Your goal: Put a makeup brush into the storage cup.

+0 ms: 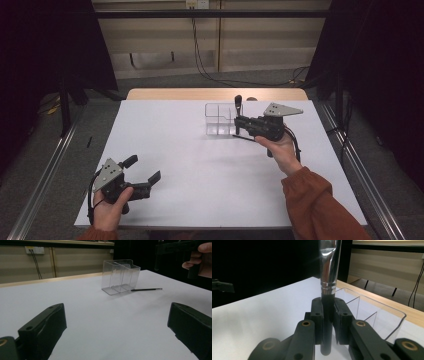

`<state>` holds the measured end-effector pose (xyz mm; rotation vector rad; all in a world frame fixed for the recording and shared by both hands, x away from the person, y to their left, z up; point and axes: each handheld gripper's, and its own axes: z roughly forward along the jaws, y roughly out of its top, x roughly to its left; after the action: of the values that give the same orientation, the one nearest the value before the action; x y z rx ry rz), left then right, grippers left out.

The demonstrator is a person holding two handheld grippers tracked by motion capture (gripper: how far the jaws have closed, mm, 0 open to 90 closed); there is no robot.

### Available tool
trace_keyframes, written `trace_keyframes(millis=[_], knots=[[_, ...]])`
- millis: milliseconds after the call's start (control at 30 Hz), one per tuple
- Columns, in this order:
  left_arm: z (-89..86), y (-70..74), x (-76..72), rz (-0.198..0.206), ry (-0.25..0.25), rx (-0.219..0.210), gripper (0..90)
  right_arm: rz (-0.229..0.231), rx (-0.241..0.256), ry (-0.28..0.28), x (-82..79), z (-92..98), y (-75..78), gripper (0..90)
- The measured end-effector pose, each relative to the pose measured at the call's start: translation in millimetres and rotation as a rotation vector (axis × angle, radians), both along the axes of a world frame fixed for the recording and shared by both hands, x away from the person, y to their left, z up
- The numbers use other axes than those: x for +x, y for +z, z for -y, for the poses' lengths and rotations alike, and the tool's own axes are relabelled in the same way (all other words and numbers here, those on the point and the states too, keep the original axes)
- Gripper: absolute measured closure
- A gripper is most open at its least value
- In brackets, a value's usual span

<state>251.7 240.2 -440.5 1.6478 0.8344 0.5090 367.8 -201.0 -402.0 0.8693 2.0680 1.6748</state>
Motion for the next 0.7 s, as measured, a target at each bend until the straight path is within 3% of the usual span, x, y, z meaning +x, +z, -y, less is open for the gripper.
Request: trace_keyframes(millis=[367,600,700], knots=[[1.4,-0.9,-0.3,-0.002,0.000,0.005,2.0,-0.005,0.014,-0.070,32.0,5.1,5.7,80.1],[1.8,-2.2,0.3,-0.009,-0.002,0.010,2.3,0.003,-0.009,-0.108,45.0,1.1,7.5,80.0],[1.8,-2.1,0.2,-0.007,-0.002,0.013,2.3,-0.012,-0.016,-0.126,50.4,-2.4,1.5,80.0]])
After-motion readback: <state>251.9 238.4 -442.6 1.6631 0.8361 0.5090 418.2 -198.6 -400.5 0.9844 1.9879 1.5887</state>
